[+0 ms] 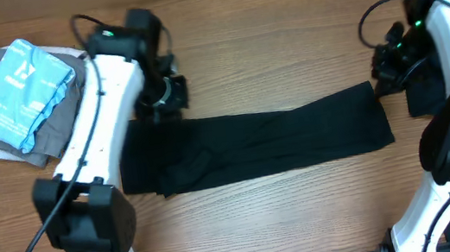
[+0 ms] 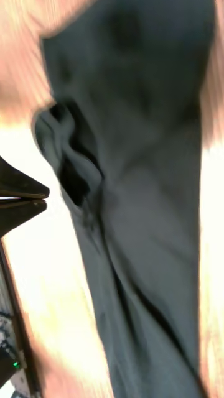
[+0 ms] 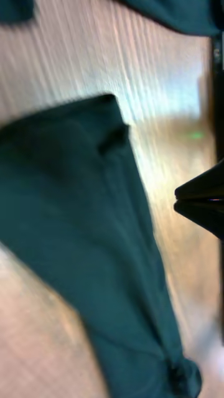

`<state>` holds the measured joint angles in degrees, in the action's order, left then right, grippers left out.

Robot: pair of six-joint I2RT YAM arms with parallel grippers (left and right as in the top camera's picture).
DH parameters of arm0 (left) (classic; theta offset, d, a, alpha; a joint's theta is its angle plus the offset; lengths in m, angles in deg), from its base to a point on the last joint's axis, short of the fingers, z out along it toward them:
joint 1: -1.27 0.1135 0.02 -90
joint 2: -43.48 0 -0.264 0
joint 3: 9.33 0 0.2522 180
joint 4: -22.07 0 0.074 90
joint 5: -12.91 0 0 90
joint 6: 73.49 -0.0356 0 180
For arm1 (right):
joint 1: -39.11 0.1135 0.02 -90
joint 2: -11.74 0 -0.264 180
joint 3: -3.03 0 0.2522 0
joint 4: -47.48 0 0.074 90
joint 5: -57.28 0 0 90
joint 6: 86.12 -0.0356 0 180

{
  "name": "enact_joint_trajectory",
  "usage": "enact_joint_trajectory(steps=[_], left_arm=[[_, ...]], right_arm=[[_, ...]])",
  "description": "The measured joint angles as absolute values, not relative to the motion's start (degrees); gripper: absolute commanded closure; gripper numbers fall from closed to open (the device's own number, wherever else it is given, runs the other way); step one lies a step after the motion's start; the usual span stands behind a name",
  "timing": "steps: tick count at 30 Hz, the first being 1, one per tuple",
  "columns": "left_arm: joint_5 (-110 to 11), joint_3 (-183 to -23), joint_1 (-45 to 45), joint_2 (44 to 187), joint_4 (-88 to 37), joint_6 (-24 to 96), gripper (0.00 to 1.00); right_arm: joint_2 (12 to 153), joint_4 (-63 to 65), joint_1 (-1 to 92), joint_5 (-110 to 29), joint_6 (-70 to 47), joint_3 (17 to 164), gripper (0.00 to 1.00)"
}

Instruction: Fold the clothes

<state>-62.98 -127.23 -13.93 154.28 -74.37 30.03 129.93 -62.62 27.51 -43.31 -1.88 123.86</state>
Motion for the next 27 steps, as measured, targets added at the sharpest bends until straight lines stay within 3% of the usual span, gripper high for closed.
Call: enact_joint_trajectory(steps=[12,27], left_arm=[[-61.2,-105.2,-21.3,155.2,-46.7,34.6,0.96],[-63.8,-95.2,-21.3,155.2,-40.9,35.1,0.96]], right_arm=[[130.1,-39.8,29.4,-43.0,-2.1,101.6,0.96],[130.1,-42.6,28.5,-34.6,-10.5,95.3,0.96]])
